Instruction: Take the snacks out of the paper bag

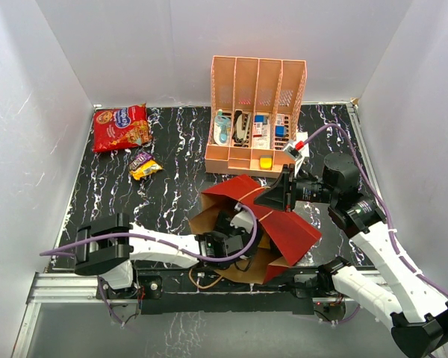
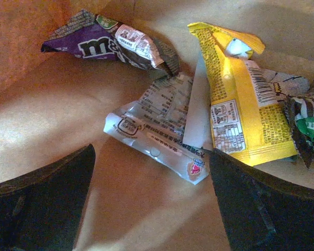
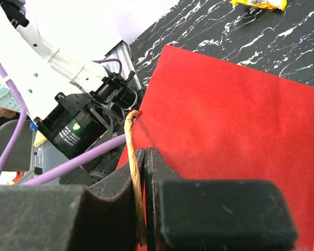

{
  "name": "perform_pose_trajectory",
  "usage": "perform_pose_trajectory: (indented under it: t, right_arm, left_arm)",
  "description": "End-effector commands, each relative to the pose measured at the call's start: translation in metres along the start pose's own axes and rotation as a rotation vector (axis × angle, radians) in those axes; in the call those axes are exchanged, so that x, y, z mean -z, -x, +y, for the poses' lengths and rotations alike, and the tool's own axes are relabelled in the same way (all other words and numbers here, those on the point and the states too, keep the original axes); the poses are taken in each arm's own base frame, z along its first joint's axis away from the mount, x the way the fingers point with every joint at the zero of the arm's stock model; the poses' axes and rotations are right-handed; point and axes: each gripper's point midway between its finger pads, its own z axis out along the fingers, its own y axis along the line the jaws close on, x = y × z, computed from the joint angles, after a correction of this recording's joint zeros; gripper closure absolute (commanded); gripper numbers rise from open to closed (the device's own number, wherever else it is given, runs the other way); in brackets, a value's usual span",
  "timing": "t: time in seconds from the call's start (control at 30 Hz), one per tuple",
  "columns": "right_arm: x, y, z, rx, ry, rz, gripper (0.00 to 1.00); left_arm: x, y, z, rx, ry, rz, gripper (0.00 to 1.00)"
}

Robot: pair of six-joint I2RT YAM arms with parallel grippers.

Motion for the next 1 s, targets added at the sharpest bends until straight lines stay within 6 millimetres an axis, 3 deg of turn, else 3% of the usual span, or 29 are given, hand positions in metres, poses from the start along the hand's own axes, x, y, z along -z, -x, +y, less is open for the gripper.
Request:
perform_pose_trajectory:
  t: [0.0,0.2,0.33,0.57,0.97]
  right_arm:
    - [0.003,0.02,0.013,0.079,0.019,-0.046,0.92]
    - [0.004,0.022,0.014,0.08,0.017,-0.046,0.92]
    - [0.005,0.022,0.014,0.08,0.009,-0.047,0.92]
    - [0.006,0.021,0.013,0.071,-0.004,-0.042,0.92]
    - [0.008,0.018,0.011,0.061,-0.026,-0.035,0.92]
  left_arm:
    - [-0.01,0.021,-0.008,0.001,0.006,-0.06,0.11]
    - [-0.029,0.006,-0.01,-0.064,0.036,-0.029,0.09]
    - [-0.038,0.005,-0.009,-0.097,0.06,-0.04,0.14]
    - [-0.038,0.01,-0.005,-0.13,0.067,-0.061,0.49]
    - [-0.017,0.036,0.001,-0.073,0.052,-0.096,0.94]
